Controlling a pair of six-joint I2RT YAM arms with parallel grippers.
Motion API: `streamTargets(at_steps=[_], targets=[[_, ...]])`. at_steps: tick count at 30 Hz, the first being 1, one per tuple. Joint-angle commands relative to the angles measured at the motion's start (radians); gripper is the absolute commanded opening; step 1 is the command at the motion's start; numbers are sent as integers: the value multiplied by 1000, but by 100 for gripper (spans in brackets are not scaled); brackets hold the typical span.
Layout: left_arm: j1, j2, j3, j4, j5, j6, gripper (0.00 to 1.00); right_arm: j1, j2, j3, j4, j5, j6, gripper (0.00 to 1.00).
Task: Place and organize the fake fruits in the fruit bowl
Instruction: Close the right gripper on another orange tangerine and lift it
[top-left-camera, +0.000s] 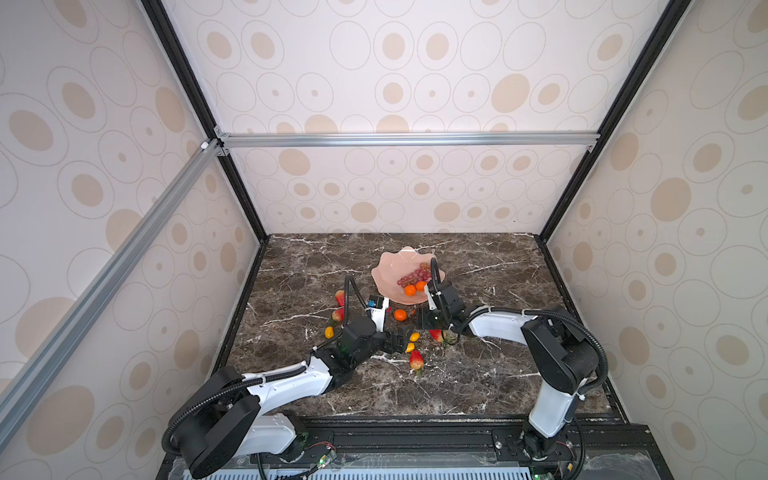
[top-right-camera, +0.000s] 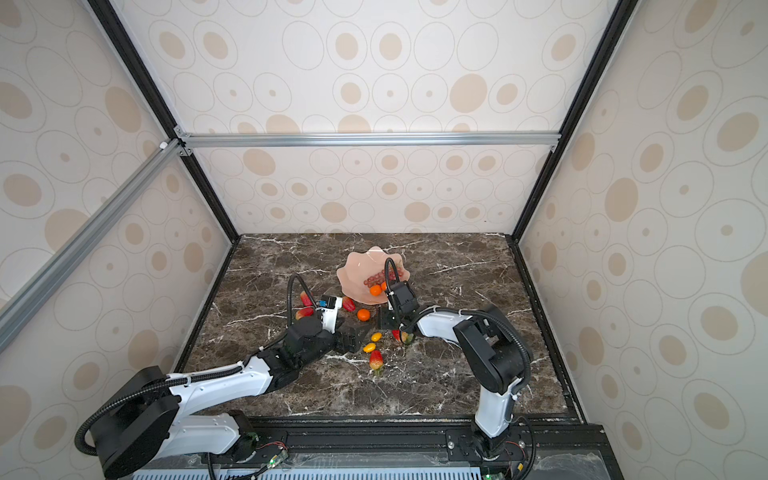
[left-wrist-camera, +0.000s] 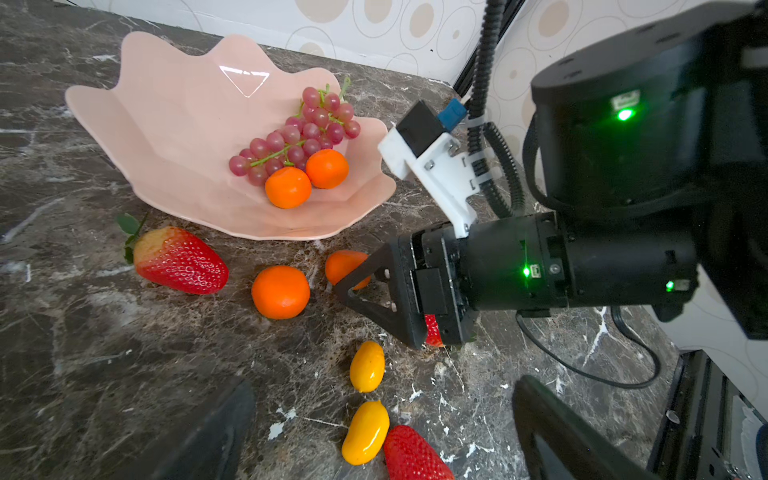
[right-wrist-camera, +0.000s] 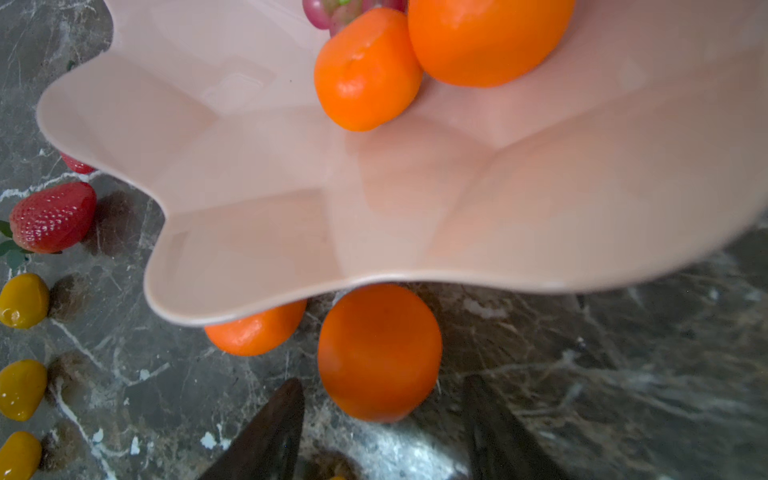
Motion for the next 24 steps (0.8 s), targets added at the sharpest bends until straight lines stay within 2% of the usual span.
streamTargets(at_steps=[1,15,24], targets=[[-7,-20,7,-1,-15,-1,98,6,28,30,3,-1,15,63],[-7,-49,-11,-18,-88,1,98,5,98,62,-14,10,8,62],[-7,-36,-7,-31,-104,-14,98,5,106,64,-49,34,21,57]])
